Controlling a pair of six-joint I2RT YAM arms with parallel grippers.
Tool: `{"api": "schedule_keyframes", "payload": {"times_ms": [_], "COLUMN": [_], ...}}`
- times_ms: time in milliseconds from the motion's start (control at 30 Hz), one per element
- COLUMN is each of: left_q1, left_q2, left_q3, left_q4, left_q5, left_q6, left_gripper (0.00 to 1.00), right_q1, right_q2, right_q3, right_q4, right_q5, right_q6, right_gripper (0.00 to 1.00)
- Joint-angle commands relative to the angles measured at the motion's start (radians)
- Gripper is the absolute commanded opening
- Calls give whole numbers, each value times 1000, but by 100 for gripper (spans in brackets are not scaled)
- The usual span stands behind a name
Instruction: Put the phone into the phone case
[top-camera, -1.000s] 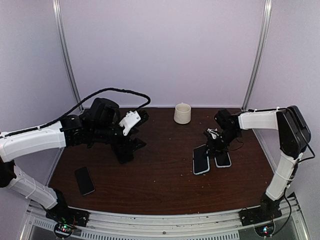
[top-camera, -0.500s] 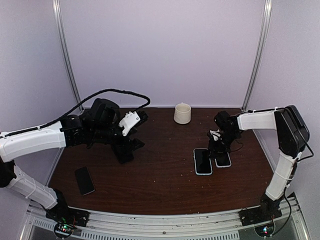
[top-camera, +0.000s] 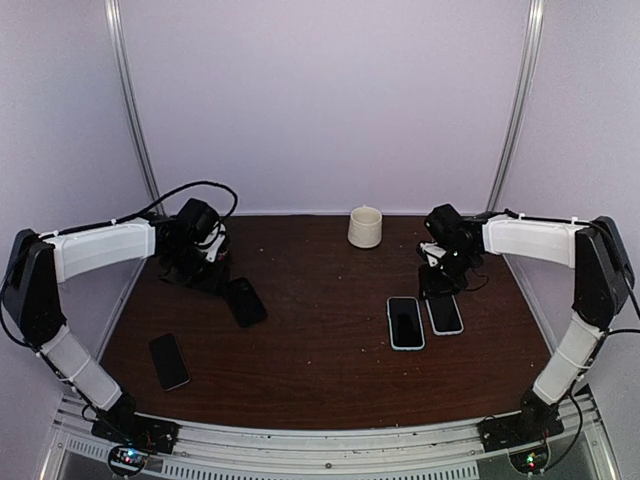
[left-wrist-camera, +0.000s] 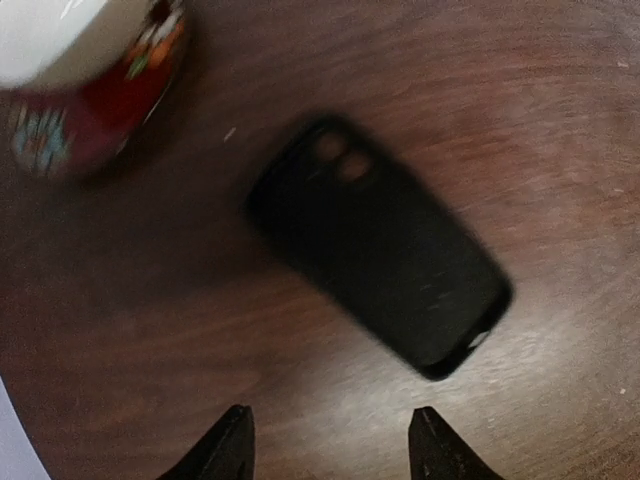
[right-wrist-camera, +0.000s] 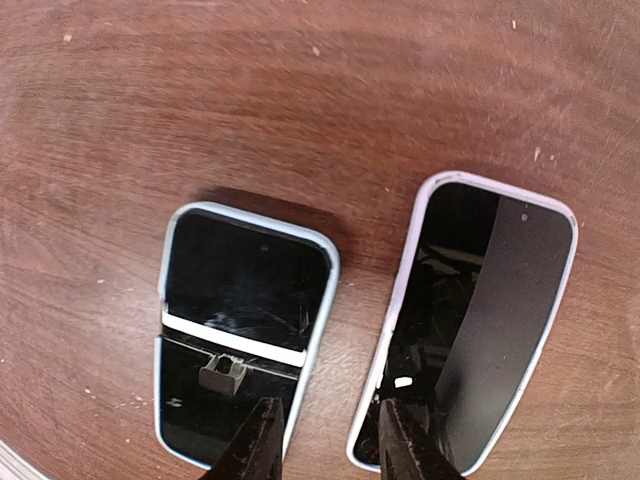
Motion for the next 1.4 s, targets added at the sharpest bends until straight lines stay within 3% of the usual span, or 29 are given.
{"api": "schedule_keyframes", "payload": {"times_ms": [0,167,333,500,600,900,1033,1267,1367], "left_q1": [78,81,81,81,83,84,84,81,63], "left_q2": [-67,-39,101,269,349,398,435,411,365], "left_q3": [-111,-115,33,160,214,192,175,98,63], "left_q4": [-139,-102,-69,-59,-102,-72,-51,19,37], "left_q5": [4,44,83,20,9,-10,67,210,254], "left_q6": [-210,-256,-257,-274,-284,-329,-335,-376,-412], "left_gripper": [58,66,71,70,59,50,28,0,0], "right_q1": [35,50,64,72,74,84,91,97,104], "right_q2": [-31,-5,2,-18,-26,-26,-31,-61,-72], "right_q3": [18,19,17,-5,-12,-7,-1,-1,0], "right_q4": [-20,-5,-6,-2,-6,-7,-15,-34,-35], "right_q5": [120,126,135,136,138,137,146,162,174], "right_q6": [-17,-32,-40,-38,-40,-48,-51,-48,-38], "right_gripper": [36,37,37,37,37,37,37,37,37]}}
